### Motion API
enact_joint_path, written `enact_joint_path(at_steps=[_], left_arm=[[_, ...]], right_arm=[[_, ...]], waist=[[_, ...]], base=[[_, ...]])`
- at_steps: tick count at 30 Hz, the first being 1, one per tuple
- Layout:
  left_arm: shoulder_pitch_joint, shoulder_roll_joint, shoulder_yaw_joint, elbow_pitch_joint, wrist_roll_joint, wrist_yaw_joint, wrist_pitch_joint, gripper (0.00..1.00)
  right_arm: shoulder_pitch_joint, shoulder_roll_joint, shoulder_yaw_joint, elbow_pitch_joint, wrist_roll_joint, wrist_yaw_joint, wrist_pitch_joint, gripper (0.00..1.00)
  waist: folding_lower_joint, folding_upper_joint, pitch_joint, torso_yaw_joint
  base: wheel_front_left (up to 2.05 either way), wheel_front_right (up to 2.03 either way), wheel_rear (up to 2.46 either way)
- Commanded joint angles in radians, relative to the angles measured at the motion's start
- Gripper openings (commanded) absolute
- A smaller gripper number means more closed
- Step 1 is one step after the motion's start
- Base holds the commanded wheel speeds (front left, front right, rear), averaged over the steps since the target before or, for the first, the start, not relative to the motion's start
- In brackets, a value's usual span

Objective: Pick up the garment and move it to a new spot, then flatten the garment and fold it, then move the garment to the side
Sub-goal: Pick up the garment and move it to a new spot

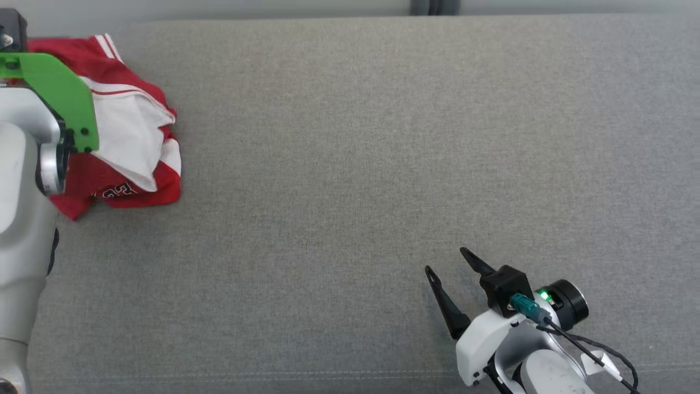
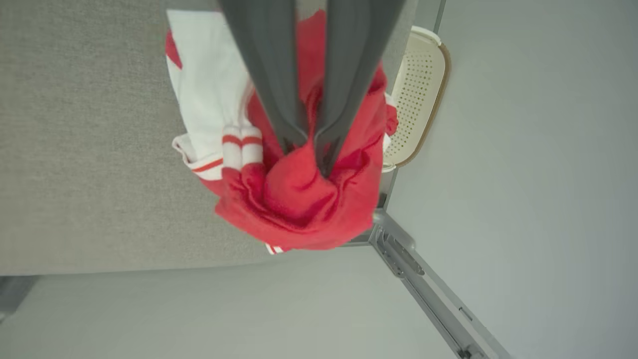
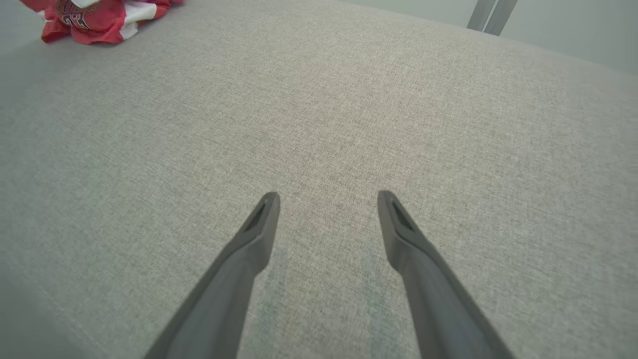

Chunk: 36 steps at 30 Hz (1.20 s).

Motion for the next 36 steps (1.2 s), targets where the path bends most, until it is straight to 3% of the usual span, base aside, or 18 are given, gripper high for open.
enact_joint_path(at_steps=[1, 11, 18, 24, 29, 36], left_arm=[[-0.020, -0.014, -0.002, -0.014, 0.000, -0.005, -0.016, 0.00], [-0.045, -0.126, -0.091, -0.103, 0.007, -0.113, -0.139, 0.00], [-0.050, -0.234, -0.146, -0.172, -0.019, -0.152, -0.151, 0.00], [-0.055, -0.296, -0.175, -0.209, -0.026, -0.155, -0.177, 0.00], [-0.015, -0.303, -0.180, -0.166, -0.038, -0.145, -0.176, 0.00], [0.067, -0.254, -0.193, -0.039, -0.039, -0.163, -0.208, 0.00]], right_arm=[[0.012, -0.002, -0.002, 0.004, 0.005, -0.001, -0.007, 1.00], [0.056, -0.003, -0.035, 0.033, 0.028, -0.001, -0.011, 1.00], [0.076, -0.002, -0.060, 0.019, 0.024, -0.001, -0.006, 1.00], [0.072, -0.002, -0.068, 0.005, 0.026, -0.001, -0.004, 1.00], [0.046, -0.001, -0.076, -0.009, 0.041, -0.001, -0.019, 1.00], [0.023, -0.001, -0.076, 0.001, 0.061, -0.001, -0.042, 1.00]], waist=[[0.0000, 0.0000, -0.079, -0.031], [0.0000, 0.0000, -0.204, -0.160], [0.0000, 0.0000, -0.200, -0.269], [0.0000, 0.0000, -0.151, -0.356], [0.0000, 0.0000, -0.080, -0.394], [0.0000, 0.0000, -0.013, -0.400]], base=[[0.00, 0.00, 0.00], [0.00, 0.00, 0.00], [0.00, 0.00, 0.00], [0.00, 0.00, 0.00], [0.00, 0.00, 0.00], [0.00, 0.00, 0.00]])
